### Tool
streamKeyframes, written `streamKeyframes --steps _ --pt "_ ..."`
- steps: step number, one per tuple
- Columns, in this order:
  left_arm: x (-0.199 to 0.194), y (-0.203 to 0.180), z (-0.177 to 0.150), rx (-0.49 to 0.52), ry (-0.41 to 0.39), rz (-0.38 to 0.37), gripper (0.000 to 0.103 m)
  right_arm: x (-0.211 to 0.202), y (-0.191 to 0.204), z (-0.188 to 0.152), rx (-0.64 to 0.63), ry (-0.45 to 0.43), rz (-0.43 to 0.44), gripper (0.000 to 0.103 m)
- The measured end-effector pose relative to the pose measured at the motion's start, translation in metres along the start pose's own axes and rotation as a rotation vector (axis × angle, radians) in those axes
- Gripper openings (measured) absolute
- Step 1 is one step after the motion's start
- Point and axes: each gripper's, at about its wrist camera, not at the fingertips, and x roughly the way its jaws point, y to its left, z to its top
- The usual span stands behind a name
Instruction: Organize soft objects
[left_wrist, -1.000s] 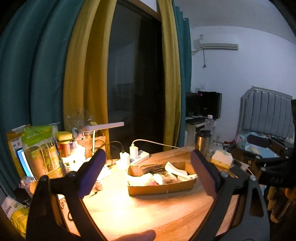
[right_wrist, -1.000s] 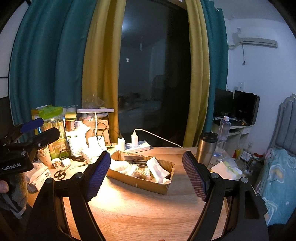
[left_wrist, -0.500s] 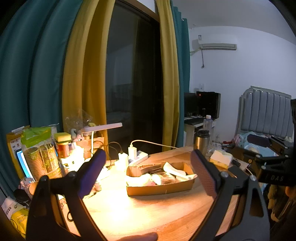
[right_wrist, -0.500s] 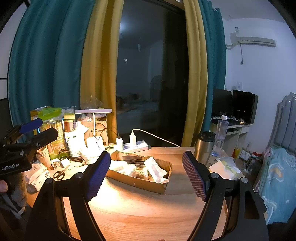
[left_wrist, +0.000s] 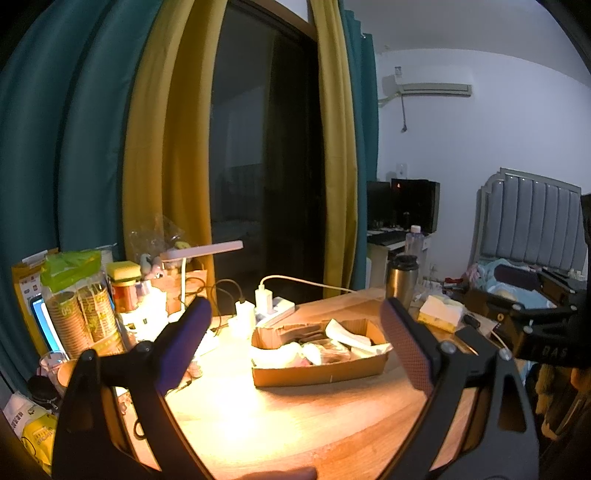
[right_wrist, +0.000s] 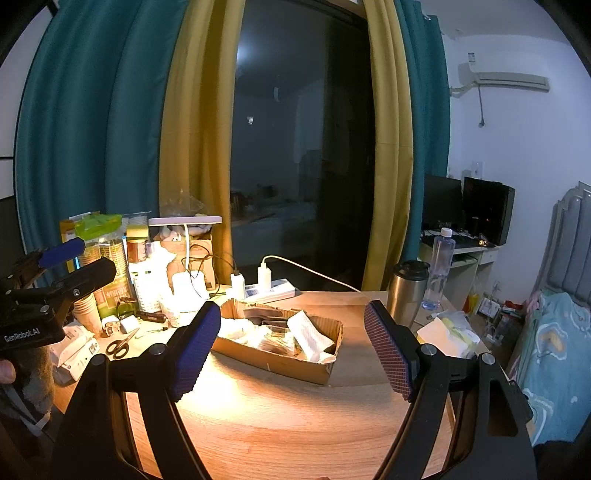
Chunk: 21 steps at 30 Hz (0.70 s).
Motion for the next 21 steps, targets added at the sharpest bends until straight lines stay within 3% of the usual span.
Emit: streamKeyframes --steps 21 --pt "-0.0004 -0.0009 -0.0008 0.001 0.002 -0.001 0.094 0.0004 0.0007 -0.0016 0.001 0.002 -0.001 0.083"
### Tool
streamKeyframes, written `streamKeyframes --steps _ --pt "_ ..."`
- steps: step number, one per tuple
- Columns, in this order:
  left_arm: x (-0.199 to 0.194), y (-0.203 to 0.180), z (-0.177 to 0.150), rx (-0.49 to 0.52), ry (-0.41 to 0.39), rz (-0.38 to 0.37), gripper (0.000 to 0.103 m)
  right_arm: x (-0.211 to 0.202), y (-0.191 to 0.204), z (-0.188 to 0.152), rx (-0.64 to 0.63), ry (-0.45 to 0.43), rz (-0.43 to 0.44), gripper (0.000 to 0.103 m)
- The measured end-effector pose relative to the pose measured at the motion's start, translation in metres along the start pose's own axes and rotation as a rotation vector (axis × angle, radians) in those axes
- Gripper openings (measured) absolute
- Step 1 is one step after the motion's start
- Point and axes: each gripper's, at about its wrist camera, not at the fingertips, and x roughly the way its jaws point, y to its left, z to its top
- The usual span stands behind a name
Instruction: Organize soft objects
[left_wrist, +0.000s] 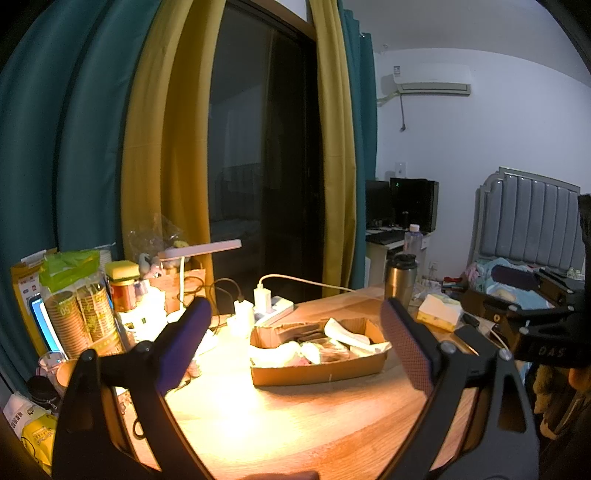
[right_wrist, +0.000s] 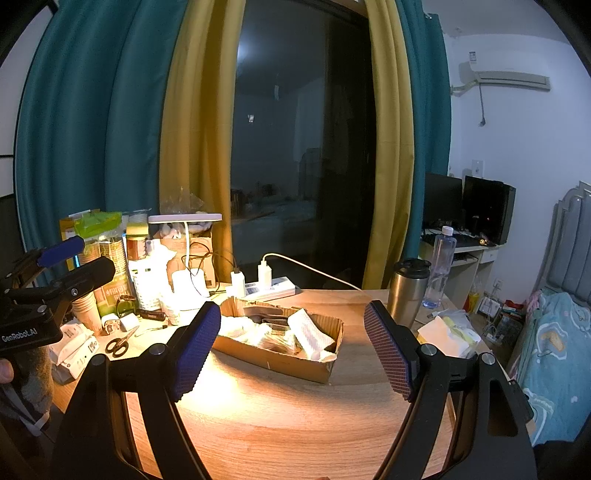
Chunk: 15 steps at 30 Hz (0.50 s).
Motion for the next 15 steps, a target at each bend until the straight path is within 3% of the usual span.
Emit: streamKeyframes --steps 15 --pt "0.0002 -0.0009 -0.0004 0.000 0.001 -0.003 0.094 0.0003 -0.0003 0.0003 0.001 0.002 0.001 0.083"
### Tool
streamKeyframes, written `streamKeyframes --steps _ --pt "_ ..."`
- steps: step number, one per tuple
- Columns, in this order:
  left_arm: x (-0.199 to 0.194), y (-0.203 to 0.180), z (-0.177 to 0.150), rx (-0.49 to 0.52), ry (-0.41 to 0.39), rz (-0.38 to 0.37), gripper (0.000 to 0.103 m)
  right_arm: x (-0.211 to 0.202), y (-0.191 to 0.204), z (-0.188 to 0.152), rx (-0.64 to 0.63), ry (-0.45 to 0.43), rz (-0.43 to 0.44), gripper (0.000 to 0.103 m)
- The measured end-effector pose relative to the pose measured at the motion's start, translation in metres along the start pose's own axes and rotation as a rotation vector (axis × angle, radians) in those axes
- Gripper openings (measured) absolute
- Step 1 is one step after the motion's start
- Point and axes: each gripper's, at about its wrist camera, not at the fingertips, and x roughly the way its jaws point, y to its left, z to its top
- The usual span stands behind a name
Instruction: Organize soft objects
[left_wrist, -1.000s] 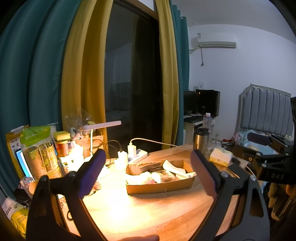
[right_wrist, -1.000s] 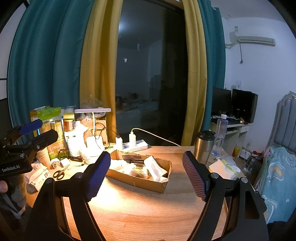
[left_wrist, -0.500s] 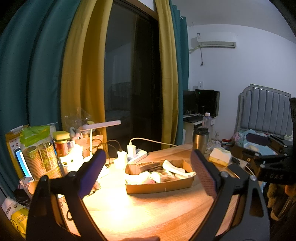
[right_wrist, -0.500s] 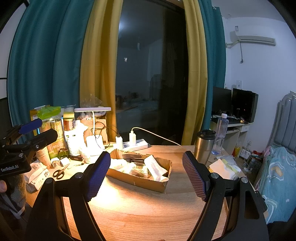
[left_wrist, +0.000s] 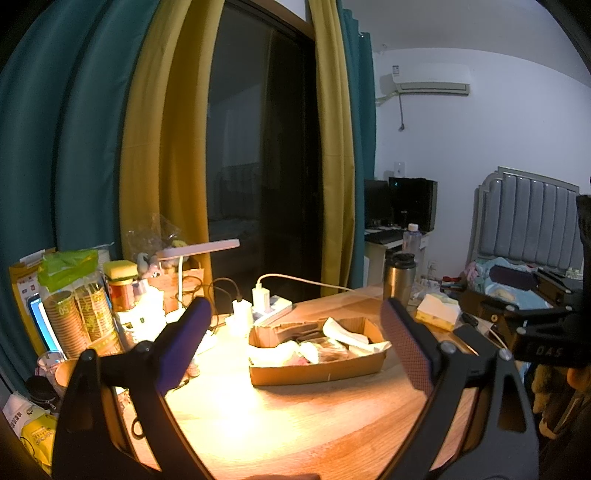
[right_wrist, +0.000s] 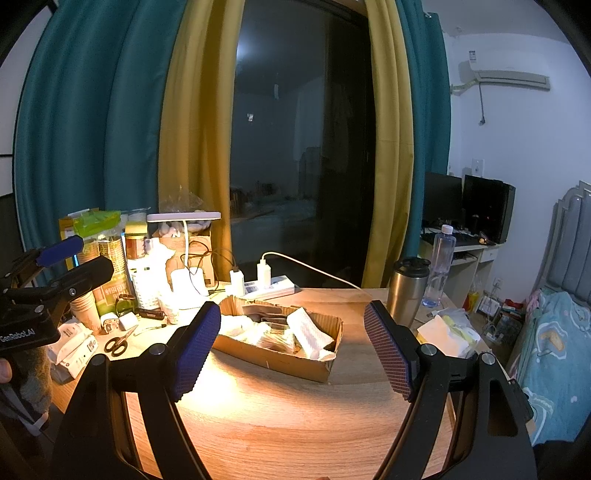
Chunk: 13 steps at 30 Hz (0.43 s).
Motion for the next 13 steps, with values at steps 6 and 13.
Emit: streamKeyframes --steps 6,13 --pt "-0.0003 -0.0025 -0.0016 0.001 0.004 -0.005 0.094 -0.0004 0.0006 -0.0024 -0.003 0.005 -0.003 0.083" --pt "-0.0012 -0.0039 0.0003 0.026 -0.011 -0.022 0.094 0.0014 -0.0015 -0.0057 -0.008 -0.001 0.000 0.083"
